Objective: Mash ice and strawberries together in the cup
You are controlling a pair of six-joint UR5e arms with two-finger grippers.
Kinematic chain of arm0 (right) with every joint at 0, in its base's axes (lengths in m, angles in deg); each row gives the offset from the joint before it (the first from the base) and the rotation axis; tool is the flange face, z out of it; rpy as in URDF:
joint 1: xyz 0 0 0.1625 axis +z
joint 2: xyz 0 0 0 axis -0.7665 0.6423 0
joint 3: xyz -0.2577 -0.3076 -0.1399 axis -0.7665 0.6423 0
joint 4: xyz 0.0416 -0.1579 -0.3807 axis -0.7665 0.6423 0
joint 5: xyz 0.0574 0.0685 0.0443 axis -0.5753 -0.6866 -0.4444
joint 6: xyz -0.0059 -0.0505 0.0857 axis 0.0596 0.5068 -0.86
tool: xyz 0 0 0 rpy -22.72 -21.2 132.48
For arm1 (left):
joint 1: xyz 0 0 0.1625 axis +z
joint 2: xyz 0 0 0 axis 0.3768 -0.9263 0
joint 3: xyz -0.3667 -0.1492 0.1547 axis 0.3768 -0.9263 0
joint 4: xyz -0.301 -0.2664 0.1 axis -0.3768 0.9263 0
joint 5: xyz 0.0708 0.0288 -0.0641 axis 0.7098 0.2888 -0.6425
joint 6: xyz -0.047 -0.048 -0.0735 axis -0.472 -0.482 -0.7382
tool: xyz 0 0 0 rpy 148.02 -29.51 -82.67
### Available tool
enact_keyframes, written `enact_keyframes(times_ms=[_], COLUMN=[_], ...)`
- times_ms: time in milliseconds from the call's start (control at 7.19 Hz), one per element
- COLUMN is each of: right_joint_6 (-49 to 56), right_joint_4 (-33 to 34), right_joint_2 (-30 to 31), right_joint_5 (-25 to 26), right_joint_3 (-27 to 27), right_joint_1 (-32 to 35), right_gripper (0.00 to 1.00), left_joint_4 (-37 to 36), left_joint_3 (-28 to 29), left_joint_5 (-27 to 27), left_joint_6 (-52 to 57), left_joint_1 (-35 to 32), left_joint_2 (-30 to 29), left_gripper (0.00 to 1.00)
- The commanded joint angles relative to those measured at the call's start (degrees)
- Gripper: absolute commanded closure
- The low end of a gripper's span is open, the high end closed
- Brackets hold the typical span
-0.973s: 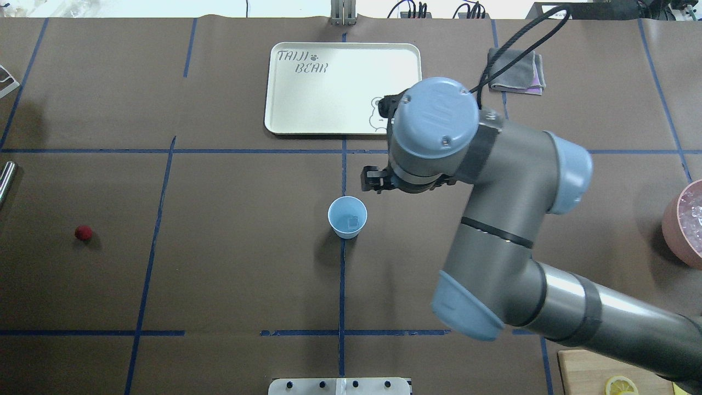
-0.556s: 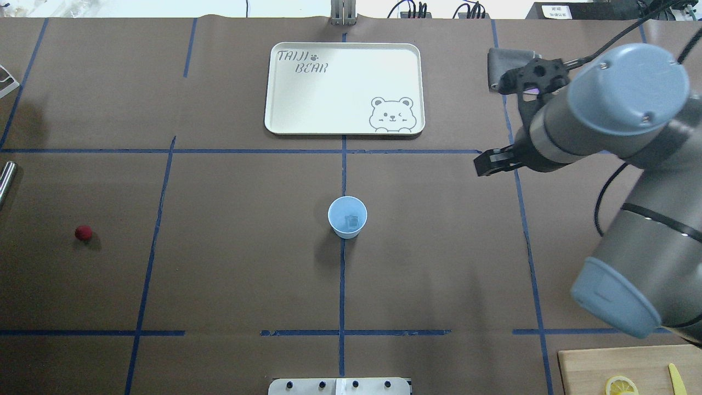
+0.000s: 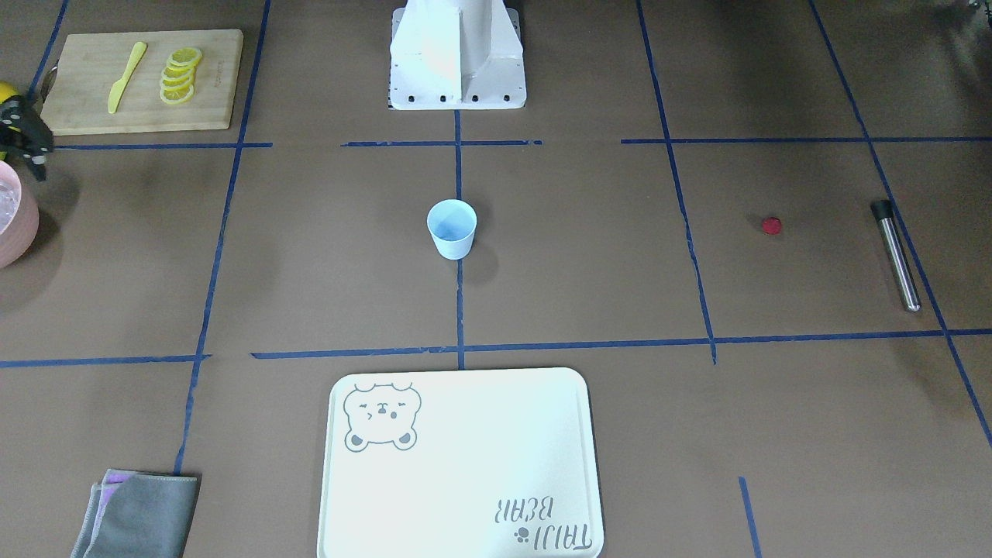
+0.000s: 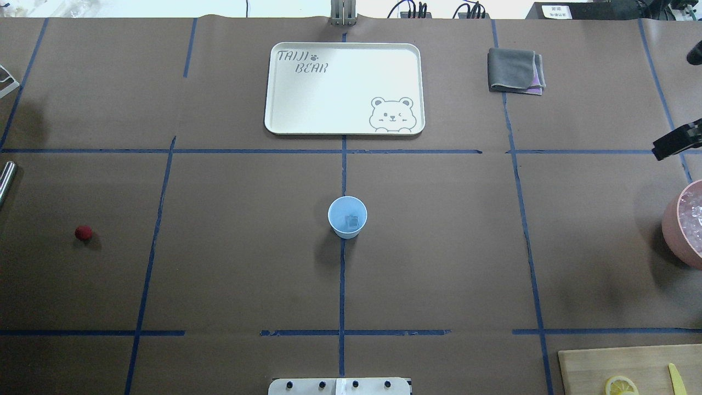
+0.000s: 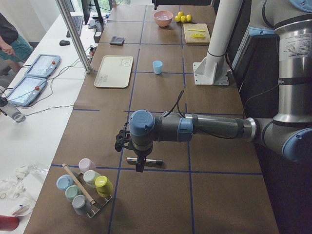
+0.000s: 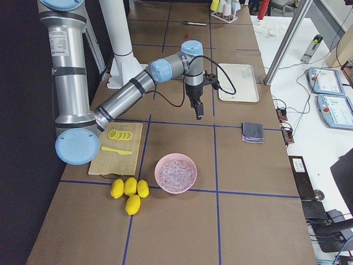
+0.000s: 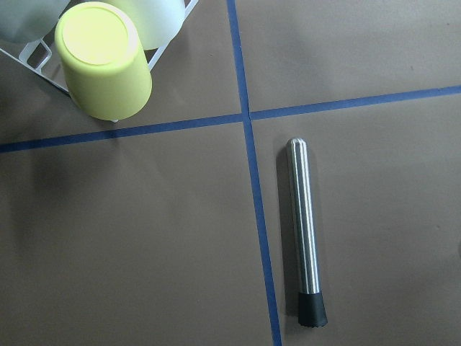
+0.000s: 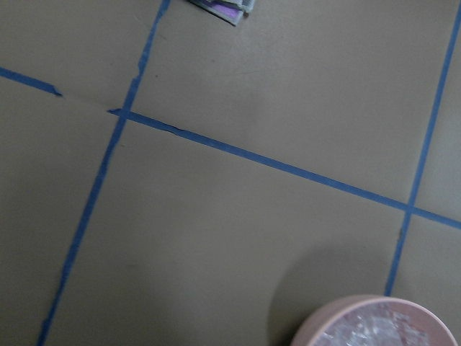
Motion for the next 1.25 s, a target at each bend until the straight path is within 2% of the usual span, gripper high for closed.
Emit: enact_keyframes(times_ms=[0, 139, 278, 417, 695, 834, 973, 1112], right_joint_6=[6.3, 6.3, 6.2, 5.6, 0.8, -1.4, -1.6, -1.6], right_joint_4=[-2.0, -9.0, -17.6, -23.1, -23.5, -23.6, -23.6, -23.5], right_joint_2=[4.6, 7.6, 9.0, 9.0, 8.8, 9.3, 10.4, 11.2], right_joint_5=[-8.7, -12.0, -13.3, -13.7, -13.6, -13.8, -14.1, -14.1], right_joint_3=[7.7, 12.7, 19.4, 25.1, 27.9, 27.8, 27.6, 27.5], right_joint_1=[10.6, 12.2, 13.2, 13.2, 13.2, 13.1, 13.0, 12.3], right_gripper=[0.01, 0.01, 0.01, 0.01, 0.02, 0.07, 0.24, 0.33], left_joint_4=[0.0, 0.0, 0.0, 0.0, 0.0, 0.0, 0.0, 0.0], left_joint_3=[-0.3, -0.3, -0.4, -0.5, -0.9, -0.9, -0.9, -0.9], left_joint_5=[-0.1, 0.0, -0.1, -0.1, -0.1, -0.1, -0.1, -0.1], left_joint_6=[0.0, -0.1, -0.2, -0.2, -0.2, -0.2, -0.2, -0.2], left_joint_1=[0.0, 0.0, 0.0, 0.0, 0.0, 0.0, 0.0, 0.0], left_joint_2=[0.2, 0.1, 0.0, 0.0, 0.1, 0.1, 0.1, 0.1], left_gripper=[0.00, 0.00, 0.00, 0.00, 0.00, 0.00, 0.00, 0.00])
